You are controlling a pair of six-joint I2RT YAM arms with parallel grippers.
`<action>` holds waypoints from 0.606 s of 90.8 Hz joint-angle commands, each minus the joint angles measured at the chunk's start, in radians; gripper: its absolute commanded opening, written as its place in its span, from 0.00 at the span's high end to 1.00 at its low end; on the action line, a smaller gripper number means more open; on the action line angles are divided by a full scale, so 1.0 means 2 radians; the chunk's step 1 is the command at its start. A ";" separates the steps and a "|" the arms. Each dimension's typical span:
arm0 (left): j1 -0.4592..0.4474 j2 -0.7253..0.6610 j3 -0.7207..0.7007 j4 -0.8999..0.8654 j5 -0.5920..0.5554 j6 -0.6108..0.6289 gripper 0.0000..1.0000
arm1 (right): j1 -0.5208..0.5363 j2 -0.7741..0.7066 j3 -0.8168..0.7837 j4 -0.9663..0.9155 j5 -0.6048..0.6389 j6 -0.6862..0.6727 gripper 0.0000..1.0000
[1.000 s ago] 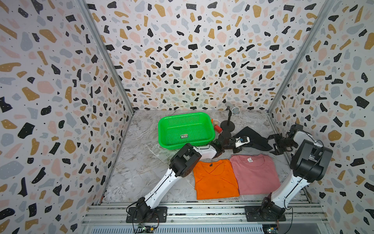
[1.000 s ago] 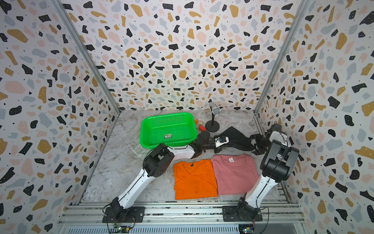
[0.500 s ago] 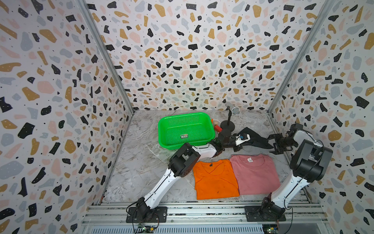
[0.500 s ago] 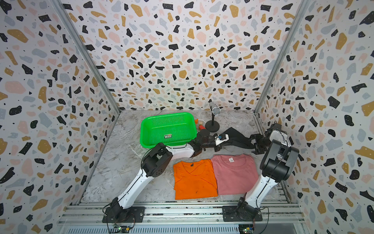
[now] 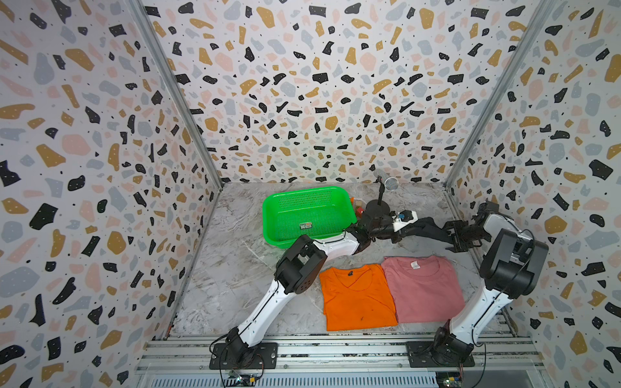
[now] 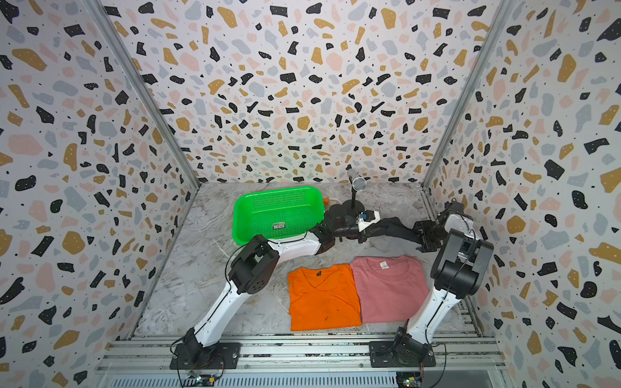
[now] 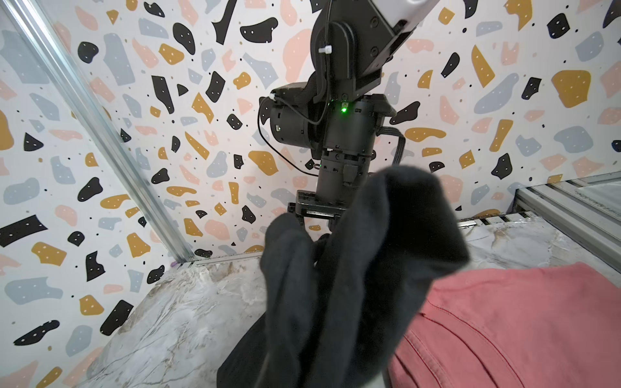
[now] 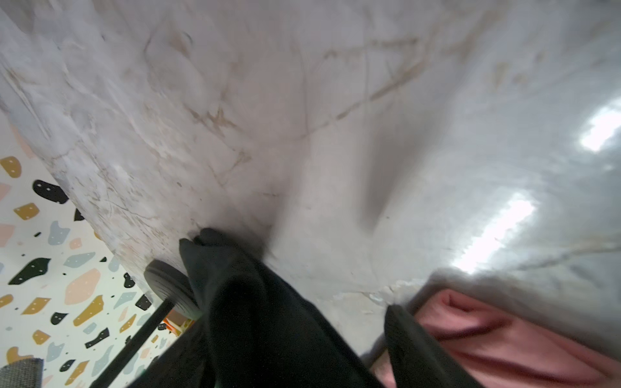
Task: Put the folded t-shirts into the basket
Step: Pick up the T-shirt at the corner of the board.
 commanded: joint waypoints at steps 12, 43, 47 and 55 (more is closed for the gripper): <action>0.001 -0.028 -0.002 0.041 0.024 0.002 0.91 | -0.001 -0.011 -0.005 0.037 -0.019 0.027 0.51; 0.006 -0.041 -0.020 0.051 0.053 0.013 0.90 | 0.000 -0.018 0.015 0.030 -0.034 0.009 1.00; 0.007 -0.048 -0.026 0.052 0.061 0.013 0.90 | -0.001 -0.022 0.023 0.024 -0.035 0.005 1.00; 0.013 -0.061 -0.042 0.053 0.080 0.014 0.90 | -0.001 -0.036 0.034 0.015 -0.040 0.003 1.00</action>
